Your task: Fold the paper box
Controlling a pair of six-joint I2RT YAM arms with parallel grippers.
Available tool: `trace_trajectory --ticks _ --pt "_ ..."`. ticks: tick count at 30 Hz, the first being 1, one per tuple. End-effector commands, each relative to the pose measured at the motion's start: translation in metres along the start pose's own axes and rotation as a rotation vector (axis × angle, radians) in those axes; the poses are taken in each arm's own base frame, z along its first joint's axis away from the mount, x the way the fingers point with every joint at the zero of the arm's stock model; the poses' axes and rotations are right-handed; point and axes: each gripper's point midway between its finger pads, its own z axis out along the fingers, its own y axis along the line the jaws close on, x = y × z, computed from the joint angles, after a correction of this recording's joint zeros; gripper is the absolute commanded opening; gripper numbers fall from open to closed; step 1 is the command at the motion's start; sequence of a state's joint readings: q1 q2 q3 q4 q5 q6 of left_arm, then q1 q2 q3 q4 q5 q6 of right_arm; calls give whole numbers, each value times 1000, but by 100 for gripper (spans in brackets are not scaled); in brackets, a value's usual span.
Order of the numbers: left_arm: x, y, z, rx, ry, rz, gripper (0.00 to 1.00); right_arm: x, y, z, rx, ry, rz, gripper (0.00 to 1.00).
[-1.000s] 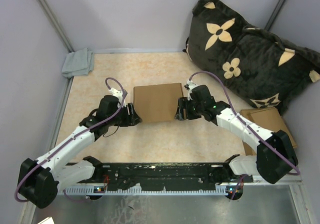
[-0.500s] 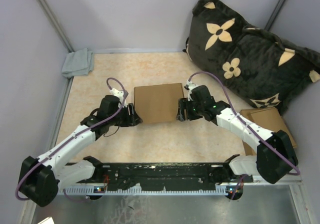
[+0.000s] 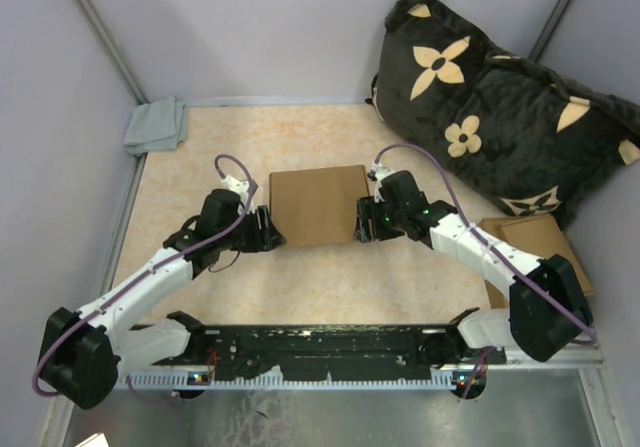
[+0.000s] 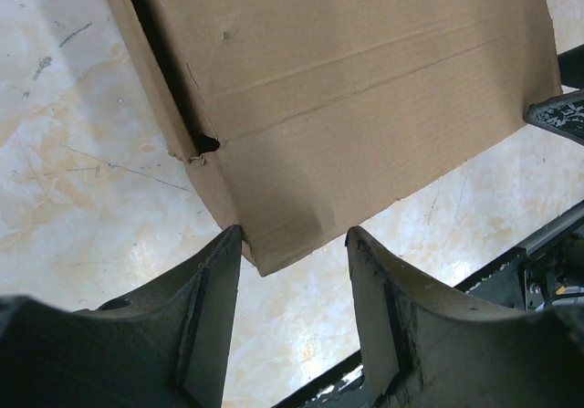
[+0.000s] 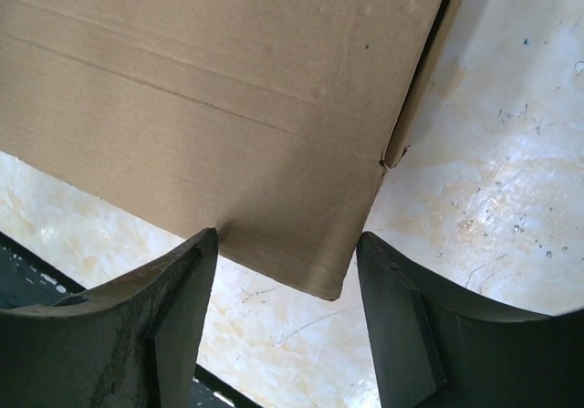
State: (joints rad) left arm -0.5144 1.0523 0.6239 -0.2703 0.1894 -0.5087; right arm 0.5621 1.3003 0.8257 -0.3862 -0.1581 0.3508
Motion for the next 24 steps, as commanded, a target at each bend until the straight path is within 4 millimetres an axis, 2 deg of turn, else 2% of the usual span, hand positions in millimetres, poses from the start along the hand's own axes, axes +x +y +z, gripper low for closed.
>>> trace_trajectory --ticks 1,4,14,24 --pt "-1 -3 3 19 -8 3 56 -11 5 2 -15 -41 -24 62" --pt "2 0 4 12 -1 3 56 -9 -2 4 20 -37 -28 61" --pt "8 6 11 -6 22 6 55 -3 -8 12 34 -33 -31 58" --pt "16 21 20 -59 39 2 52 8 -27 29 115 -9 -3 49"
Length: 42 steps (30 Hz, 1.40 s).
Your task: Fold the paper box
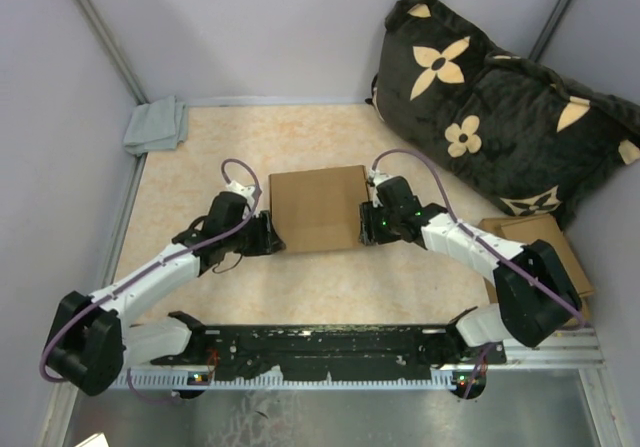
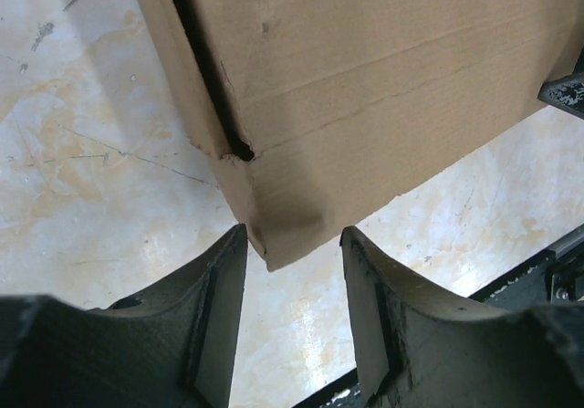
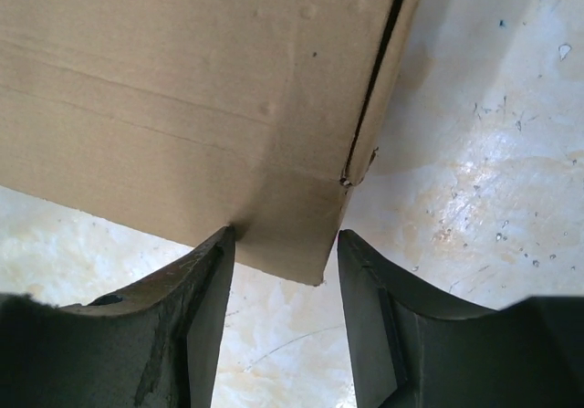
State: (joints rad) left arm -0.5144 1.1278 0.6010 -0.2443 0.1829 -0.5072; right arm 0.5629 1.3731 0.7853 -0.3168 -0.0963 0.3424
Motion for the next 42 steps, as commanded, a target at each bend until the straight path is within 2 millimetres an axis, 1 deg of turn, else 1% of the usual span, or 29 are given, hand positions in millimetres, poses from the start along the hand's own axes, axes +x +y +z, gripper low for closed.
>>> trace_trajectory --ticks 1,9,12,15,17,19,21,23,26,28,30,31,32,33,34,35,38,40,41,42 --pt "1 9 7 -23 -17 12 52 -4 -9 9 54 -29 5 48" --pt "12 18 28 -36 20 -4 47 4 -21 25 109 -11 34 46" --pt "16 25 35 -62 23 -12 41 4 -24 30 128 -11 42 44" --pt "19 38 39 -122 13 -25 34 3 -27 34 145 -11 46 41" --pt "17 36 36 -114 3 -21 30 3 -27 35 150 -7 45 40" --pt "10 27 26 -81 -24 -9 28 0 -26 31 145 -16 42 40" --pt "-4 12 9 -37 -75 3 27 -5 -22 22 128 -39 39 39" --pt "-24 -7 -14 23 -148 20 26 -11 -16 9 100 -75 35 39" --pt "-55 -32 -48 98 -285 43 24 -24 -1 -16 25 -155 28 38" --pt "-73 -39 -64 113 -373 36 23 -30 11 -28 -31 -192 18 37" --pt "-89 -38 -67 89 -441 35 25 -35 28 -36 -119 -214 6 31" --pt "-101 -35 -65 67 -486 34 28 -39 39 -37 -173 -231 4 24" --pt "-110 -31 -59 37 -512 34 29 -40 50 -36 -220 -240 3 10" --pt "-117 -24 -43 -2 -513 39 29 -40 60 -32 -261 -239 8 0" --pt "-128 -26 -38 -9 -541 48 28 -38 72 -27 -299 -229 6 0" --pt "-132 -20 -15 -39 -512 52 27 -35 84 -21 -329 -218 -1 0" --pt "-149 -27 33 -38 -437 71 20 -27 119 -1 -363 -191 -44 0" --pt "-151 -31 60 -48 -355 66 13 -24 140 10 -350 -223 -75 0" --pt "-151 -31 70 -50 -324 66 10 -24 146 15 -350 -251 -78 0" --pt "-151 -32 77 -47 -310 65 9 -26 153 18 -368 -286 -77 0"
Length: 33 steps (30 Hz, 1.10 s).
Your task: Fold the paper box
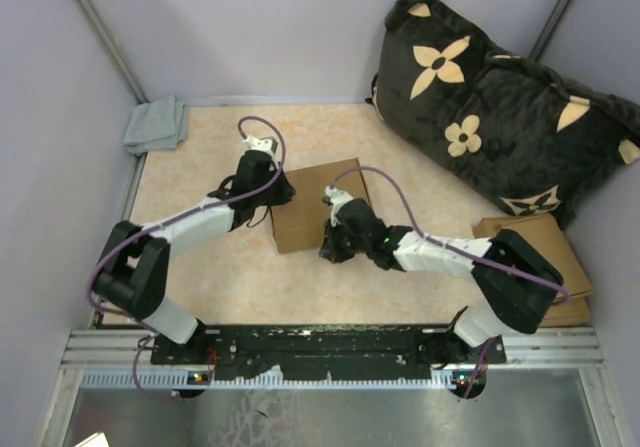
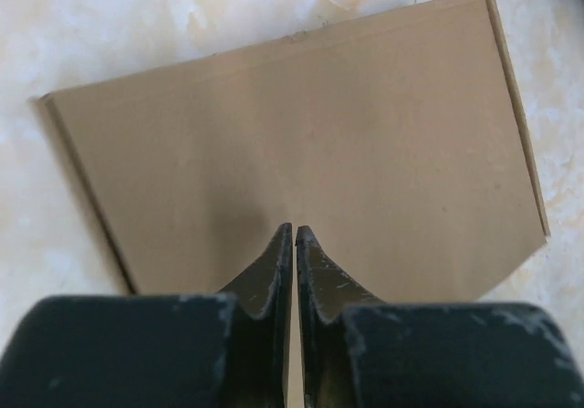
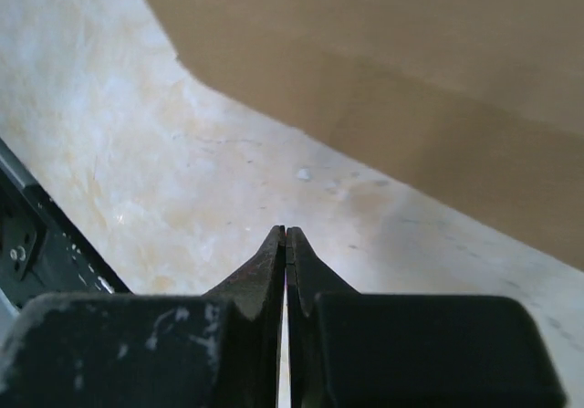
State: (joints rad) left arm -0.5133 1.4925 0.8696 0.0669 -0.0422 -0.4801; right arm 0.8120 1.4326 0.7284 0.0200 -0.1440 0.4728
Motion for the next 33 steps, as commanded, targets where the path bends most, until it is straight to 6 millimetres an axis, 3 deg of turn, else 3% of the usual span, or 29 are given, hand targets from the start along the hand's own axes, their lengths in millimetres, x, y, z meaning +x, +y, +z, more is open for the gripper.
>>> trace_trajectory --ticks 1,5,11,14,17,22,24,29,32,33 --pt "-16 -18 26 43 -2 17 9 -38 45 22 -103 -225 -24 0" --pt "-1 -11 30 41 11 23 10 -40 55 38 -155 -292 -25 0" --pt "24 -11 38 76 101 31 10 -27 60 69 -144 -281 -48 0" --pt "43 -13 42 103 171 15 8 -35 57 82 -115 -329 -38 0" --pt "62 -11 40 123 216 17 0 -56 48 90 -49 -422 -49 0" --pt "91 -2 33 139 288 45 0 -97 44 81 -2 -632 -47 0" --pt "99 -1 31 151 313 51 0 -106 43 83 15 -662 -52 0" --pt "102 6 27 122 322 67 0 -103 42 74 7 -669 -43 0" --pt "90 4 23 107 300 78 0 -92 42 50 -17 -649 -37 0" --pt "84 3 22 101 290 78 1 -94 47 34 -44 -654 -37 0"
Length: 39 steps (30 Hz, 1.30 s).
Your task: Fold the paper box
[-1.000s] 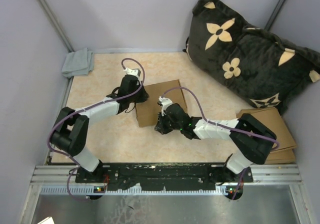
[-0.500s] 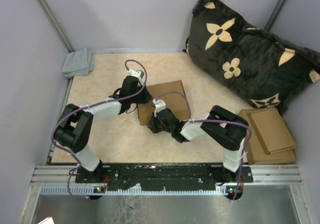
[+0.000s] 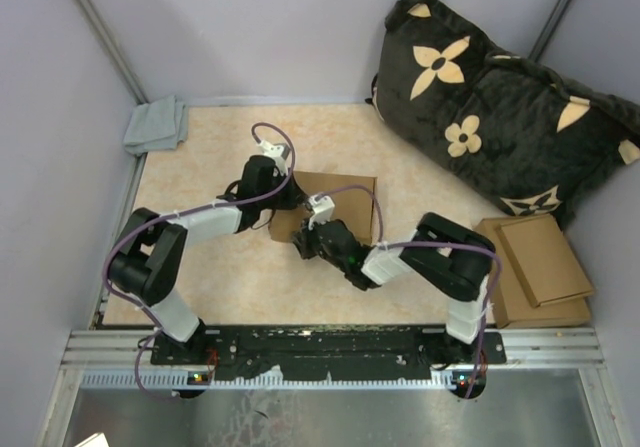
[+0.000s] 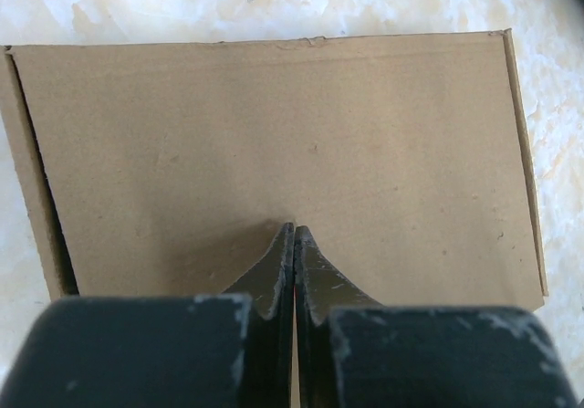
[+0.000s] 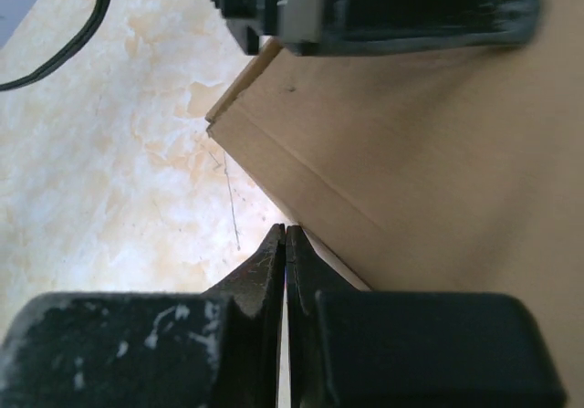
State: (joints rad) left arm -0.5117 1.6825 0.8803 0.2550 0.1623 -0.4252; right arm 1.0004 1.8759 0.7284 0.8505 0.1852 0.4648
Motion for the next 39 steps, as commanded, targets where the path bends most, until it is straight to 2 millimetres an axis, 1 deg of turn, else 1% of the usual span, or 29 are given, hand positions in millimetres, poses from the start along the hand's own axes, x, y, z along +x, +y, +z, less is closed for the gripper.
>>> trace_trajectory --ticks 1,3,4,6,7,10,13,15,18,23,25,28,31,37,39 --pt "46 16 -19 -79 191 2 3 -86 8 -45 -12 -232 47 0" --pt "29 9 -23 -76 151 1 6 -79 11 -67 -37 -170 37 0" --pt "17 3 -25 -68 124 -1 8 -74 11 -76 -46 -134 30 0" --pt "-2 -9 -29 -41 79 -5 10 -58 1 -94 -11 -58 35 0" --pt "-12 -16 -30 -18 54 -8 10 -45 -10 -103 31 -17 36 0" --pt "-31 -37 -29 54 16 -16 12 -20 -41 -126 142 28 42 0" --pt "-39 -52 -23 96 9 -20 13 -7 -70 -142 265 24 53 0" --pt "-40 -61 -17 122 9 -17 13 -2 -82 -147 316 19 57 0" --pt "-36 -74 -5 162 9 -9 14 3 -96 -150 393 21 73 0" --pt "-13 -87 24 219 72 -5 14 18 -118 -146 517 44 91 0" --pt "-2 -88 35 224 98 -4 14 21 -123 -142 529 48 99 0" --pt "15 -87 44 217 140 -7 12 23 -130 -137 555 44 102 0" --pt "33 -84 48 203 181 -3 11 14 -136 -129 560 -1 101 0" --pt "65 -79 44 206 267 26 6 -26 -152 -106 618 -117 136 0" --pt "71 -78 42 207 282 30 5 -36 -157 -96 639 -149 149 0"
